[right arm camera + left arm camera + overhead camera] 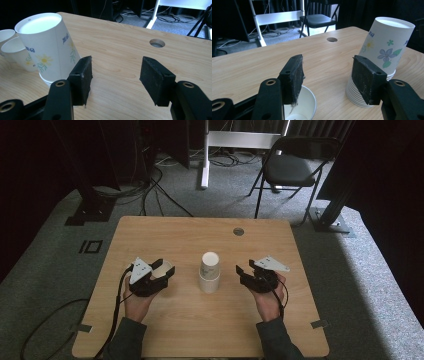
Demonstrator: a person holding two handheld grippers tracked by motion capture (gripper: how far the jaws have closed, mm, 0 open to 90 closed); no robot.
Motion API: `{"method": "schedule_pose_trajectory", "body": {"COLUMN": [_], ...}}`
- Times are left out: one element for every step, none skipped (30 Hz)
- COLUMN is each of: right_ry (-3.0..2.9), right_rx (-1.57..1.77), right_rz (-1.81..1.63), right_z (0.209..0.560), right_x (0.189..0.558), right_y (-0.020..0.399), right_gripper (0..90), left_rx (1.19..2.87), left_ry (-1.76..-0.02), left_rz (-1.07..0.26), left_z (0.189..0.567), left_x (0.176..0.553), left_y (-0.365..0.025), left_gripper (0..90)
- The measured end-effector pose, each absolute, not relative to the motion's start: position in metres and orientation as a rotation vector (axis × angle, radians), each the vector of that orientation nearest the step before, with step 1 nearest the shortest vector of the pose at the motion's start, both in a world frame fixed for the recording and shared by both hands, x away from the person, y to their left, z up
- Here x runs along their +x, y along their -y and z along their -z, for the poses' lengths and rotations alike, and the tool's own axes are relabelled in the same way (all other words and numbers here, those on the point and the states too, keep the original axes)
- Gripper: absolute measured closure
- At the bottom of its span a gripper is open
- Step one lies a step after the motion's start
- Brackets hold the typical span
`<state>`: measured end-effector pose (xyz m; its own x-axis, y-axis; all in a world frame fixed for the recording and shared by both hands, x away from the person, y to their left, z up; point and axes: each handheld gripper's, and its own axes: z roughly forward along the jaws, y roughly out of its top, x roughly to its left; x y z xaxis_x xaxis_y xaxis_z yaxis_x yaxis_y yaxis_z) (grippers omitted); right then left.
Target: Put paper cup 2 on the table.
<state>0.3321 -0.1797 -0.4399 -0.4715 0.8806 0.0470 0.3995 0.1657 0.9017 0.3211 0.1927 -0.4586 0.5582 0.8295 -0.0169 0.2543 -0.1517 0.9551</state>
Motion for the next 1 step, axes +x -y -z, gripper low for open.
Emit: {"method": "schedule_pose_trajectory", "body": {"right_ry": [-1.950], "right_rx": [1.210], "right_rz": [-1.267], "right_z": [0.4406], "right_x": [0.3328], "right_y": [0.1800], "right_gripper": [42.4], "left_rx": [1.693], "left_ry": [-0.915], "left_rz": [-0.652], "left_z": [0.4586], "left_x": [0.3211], "left_y": [-0.1927], "left_gripper": [43.1]}}
